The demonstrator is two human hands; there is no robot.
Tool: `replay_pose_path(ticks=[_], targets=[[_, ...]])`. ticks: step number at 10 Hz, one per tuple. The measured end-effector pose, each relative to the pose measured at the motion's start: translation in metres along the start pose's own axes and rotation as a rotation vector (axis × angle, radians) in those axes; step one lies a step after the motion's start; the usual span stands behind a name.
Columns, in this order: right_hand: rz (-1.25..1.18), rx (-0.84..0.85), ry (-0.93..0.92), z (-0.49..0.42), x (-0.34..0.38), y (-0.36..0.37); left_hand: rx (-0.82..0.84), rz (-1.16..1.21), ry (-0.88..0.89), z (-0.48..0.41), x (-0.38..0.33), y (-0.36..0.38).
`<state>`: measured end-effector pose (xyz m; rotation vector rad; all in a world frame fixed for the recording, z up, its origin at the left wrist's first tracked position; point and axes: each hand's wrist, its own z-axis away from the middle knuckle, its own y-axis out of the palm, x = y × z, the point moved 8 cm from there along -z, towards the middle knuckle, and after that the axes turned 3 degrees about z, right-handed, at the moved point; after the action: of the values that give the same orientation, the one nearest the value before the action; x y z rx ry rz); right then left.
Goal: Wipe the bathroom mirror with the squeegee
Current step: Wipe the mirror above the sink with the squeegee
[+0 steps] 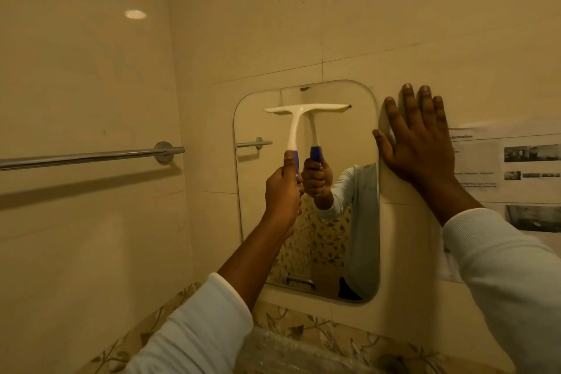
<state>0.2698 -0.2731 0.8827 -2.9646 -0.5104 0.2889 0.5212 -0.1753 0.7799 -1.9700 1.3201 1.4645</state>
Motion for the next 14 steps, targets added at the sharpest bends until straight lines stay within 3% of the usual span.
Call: replay_pose_path(ticks=[4,14], targets=[[0.004,-0.011,0.006,0.000,-0.001,0.002,0.012,-0.027,-0.046,0.044,0.091,-0.030],[-0.014,-0.002,0.014,0.000,-0.001,0.002,-0.071,-0.073,-0.476,0.148,0.257,-0.103]])
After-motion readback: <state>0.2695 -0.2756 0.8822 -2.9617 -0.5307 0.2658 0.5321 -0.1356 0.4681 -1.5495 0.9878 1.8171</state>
